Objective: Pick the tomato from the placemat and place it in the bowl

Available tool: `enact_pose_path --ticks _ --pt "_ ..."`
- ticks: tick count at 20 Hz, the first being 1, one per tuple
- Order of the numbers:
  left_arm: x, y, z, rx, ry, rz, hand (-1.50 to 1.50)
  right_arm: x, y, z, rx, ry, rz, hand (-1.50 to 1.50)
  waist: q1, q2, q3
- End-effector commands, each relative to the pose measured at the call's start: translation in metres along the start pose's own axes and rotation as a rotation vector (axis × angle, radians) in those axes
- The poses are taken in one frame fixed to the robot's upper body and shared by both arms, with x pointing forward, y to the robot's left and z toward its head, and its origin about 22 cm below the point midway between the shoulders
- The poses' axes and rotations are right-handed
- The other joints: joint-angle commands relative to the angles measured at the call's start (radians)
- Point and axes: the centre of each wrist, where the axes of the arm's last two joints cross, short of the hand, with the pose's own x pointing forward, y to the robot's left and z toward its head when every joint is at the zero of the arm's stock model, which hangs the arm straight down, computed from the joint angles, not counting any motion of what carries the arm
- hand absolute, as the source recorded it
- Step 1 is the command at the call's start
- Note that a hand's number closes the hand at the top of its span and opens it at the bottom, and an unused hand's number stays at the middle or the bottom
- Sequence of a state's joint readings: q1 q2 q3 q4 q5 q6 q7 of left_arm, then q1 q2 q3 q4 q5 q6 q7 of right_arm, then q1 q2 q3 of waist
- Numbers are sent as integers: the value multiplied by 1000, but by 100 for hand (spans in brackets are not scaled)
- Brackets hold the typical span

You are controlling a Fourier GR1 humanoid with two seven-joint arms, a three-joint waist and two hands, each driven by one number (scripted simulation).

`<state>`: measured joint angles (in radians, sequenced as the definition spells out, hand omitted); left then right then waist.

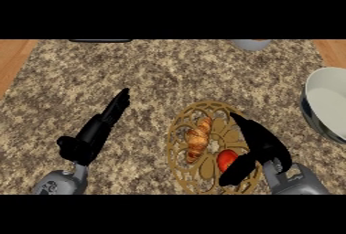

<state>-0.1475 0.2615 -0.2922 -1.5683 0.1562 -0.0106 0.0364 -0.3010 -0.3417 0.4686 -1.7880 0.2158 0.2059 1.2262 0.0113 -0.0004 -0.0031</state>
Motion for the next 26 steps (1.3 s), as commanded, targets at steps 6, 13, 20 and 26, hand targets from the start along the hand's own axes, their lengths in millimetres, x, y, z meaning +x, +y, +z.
enact_pose_path --ticks 6,13,20,26 --pt "-3 4 2 17 7 4 0 16 15 5 -61 174 120 -150 -12 -1 2" --pt "-4 1 -4 4 1 8 0 26 37 16 -160 164 156 -150 -17 -2 1" --pt "-8 -8 8 -11 16 -6 0 6 51 -12 -212 228 205 -150 -9 -1 2" --pt "2 3 8 5 -6 4 0 -4 63 -13 -166 269 176 -150 -10 -2 2"
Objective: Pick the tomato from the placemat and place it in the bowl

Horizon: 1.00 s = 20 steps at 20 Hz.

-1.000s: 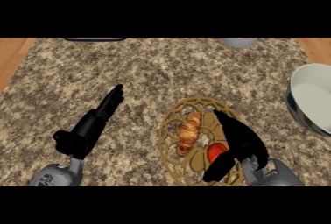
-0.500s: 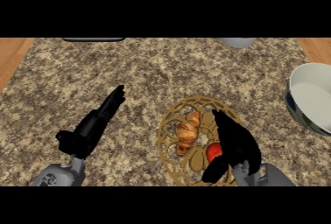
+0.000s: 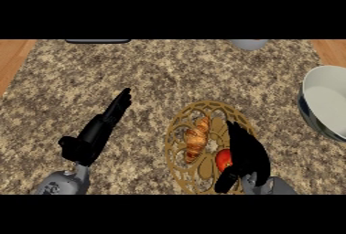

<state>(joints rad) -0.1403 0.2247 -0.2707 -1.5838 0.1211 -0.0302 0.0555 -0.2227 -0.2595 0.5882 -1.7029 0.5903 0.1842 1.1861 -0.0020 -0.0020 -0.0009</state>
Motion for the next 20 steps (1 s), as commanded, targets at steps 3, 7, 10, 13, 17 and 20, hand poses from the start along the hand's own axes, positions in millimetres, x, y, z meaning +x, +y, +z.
enact_pose_path --ticks 3,7,10,13,17,20 --pt "2 5 -3 2 4 -4 0 -11 10 -18 50 199 31 -150 2 2 1" --pt "-2 -4 5 -2 -3 1 0 -13 30 -12 30 192 2 -150 2 1 1" --pt "2 -3 9 4 4 -13 0 -21 16 -18 24 187 -15 -150 2 0 1" --pt "-16 -8 -9 0 2 9 0 -17 20 -38 13 114 -50 150 1 3 1" --pt "-16 14 13 10 20 -28 0 -27 0 -31 -89 61 7 150 2 1 1" --pt "-9 16 -7 4 -2 -4 0 -7 4 -13 -103 68 8 150 -1 2 1"
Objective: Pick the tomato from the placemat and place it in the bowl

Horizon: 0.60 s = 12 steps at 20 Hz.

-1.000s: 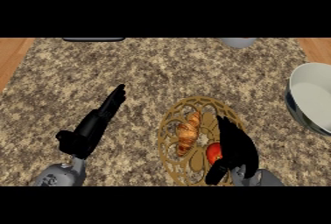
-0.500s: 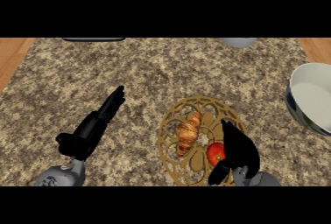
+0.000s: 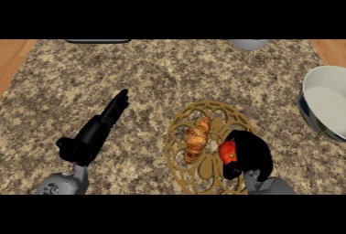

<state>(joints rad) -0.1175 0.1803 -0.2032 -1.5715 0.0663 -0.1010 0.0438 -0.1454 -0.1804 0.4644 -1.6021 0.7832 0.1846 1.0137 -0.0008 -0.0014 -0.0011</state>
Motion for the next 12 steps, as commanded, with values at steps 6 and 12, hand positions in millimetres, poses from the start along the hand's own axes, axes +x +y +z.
enact_pose_path --ticks 6,12 --pt "10 15 -12 13 -12 12 0 7 2 -16 -70 37 26 150 2 1 1" --pt "8 -7 0 -3 -11 14 0 -44 -10 -1 -10 -420 269 150 -1 -2 3"
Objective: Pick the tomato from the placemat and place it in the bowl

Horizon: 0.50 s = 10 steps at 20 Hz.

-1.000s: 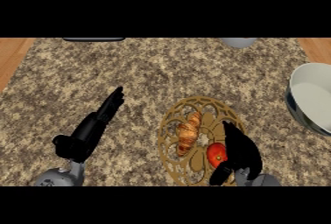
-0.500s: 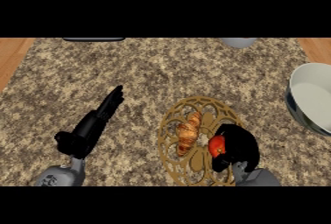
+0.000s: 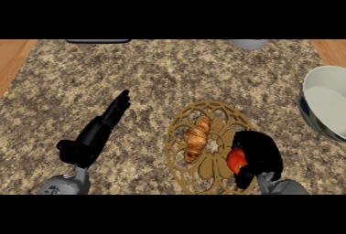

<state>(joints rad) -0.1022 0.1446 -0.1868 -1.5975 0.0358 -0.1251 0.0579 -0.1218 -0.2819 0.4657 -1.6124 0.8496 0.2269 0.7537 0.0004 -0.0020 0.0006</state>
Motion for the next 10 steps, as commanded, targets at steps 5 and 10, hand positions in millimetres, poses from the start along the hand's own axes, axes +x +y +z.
enact_pose_path --ticks 5,10 --pt "1 10 6 13 14 -15 0 -64 -53 12 -204 -275 221 150 -8 -1 0" --pt "9 7 -5 24 3 13 0 -74 -105 30 -480 -320 47 150 -19 -2 0"
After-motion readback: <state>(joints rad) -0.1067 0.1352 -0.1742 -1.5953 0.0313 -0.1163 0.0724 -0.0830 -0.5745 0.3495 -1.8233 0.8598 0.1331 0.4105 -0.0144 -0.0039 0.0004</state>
